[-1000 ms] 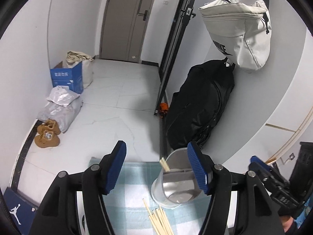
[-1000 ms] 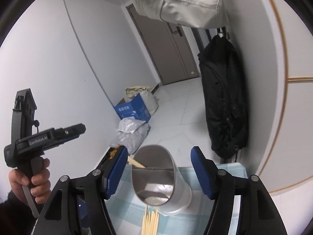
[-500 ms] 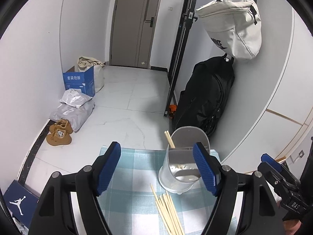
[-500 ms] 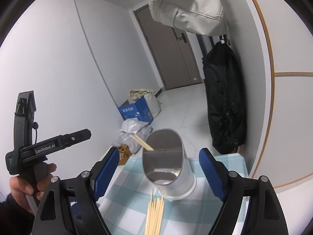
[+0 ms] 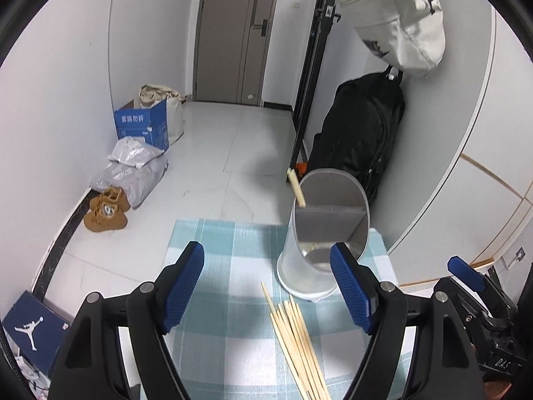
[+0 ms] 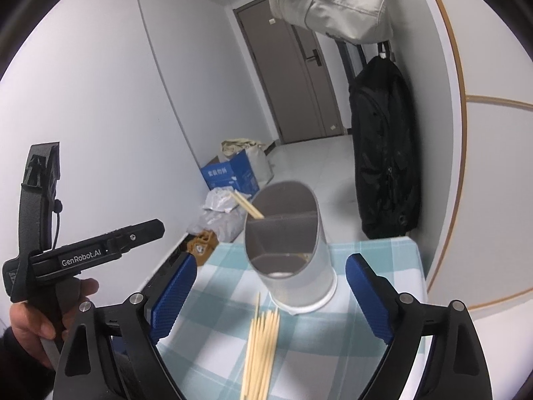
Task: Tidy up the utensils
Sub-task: 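Withdraw both open tools from the holder back toward the chopsticks, then lower the right tool onto the chopstick pile and grasp one chopstick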
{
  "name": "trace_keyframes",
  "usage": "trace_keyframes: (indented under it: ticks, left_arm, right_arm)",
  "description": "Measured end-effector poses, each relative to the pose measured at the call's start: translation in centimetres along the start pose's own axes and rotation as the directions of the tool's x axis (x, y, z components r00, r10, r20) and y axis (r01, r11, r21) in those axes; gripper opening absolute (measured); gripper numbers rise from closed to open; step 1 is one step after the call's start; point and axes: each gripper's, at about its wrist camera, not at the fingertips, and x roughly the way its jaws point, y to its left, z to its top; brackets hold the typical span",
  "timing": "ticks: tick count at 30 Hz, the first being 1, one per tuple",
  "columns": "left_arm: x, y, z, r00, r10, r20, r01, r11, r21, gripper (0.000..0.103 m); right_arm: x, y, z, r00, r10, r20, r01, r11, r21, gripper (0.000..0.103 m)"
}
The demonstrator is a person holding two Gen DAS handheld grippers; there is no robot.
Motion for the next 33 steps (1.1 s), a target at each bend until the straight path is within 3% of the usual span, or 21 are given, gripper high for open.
trace_keyframes:
  ticks: [9,15,20,24,27,33]
  left_arm:
    - [2.7,1.9,-3.4,0.998,0.006,-0.065,-0.010,0.998,-0.063,0.075]
    - [4.5,3.4,-4.6,0.994,0.031,-0.109,-0.043,0.994,-0.105,0.075]
    - [6.2,5.0,-5.8,0.981,0.060,-0.184,-0.085,0.988,-0.132,0.075]
    - [7.2,6.1,-5.8,0.972,0.062,-0.228,-0.099,0.983,-0.156,0.075]
    - [7.6,6.8,-5.7,0.969,0.060,-0.238,-0.103,0.980,-0.171,0.075]
    - [7.7,7.8,-5.8,0.965,0.057,-0.257,-0.111,0.974,-0.197,0.075]
  right_arm:
    - [2.2,-0.3,-2.8,0.994,-0.060,-0.095,0.057,0.998,-0.042,0.092]
    - [4.8,-0.5,-4.8,0.973,-0.071,-0.219,0.059,0.996,-0.059,0.090]
    - [7.3,-0.3,-6.7,0.937,-0.088,-0.337,0.064,0.995,-0.081,0.073]
    - [9.7,-0.3,-8.1,0.895,-0.116,-0.432,0.078,0.991,-0.105,0.058]
    - [11.2,-0.1,-8.8,0.868,-0.115,-0.483,0.073,0.992,-0.105,0.041]
    - [13.6,1.4,-10.3,0.832,-0.141,-0.536,0.064,0.985,-0.159,0.031]
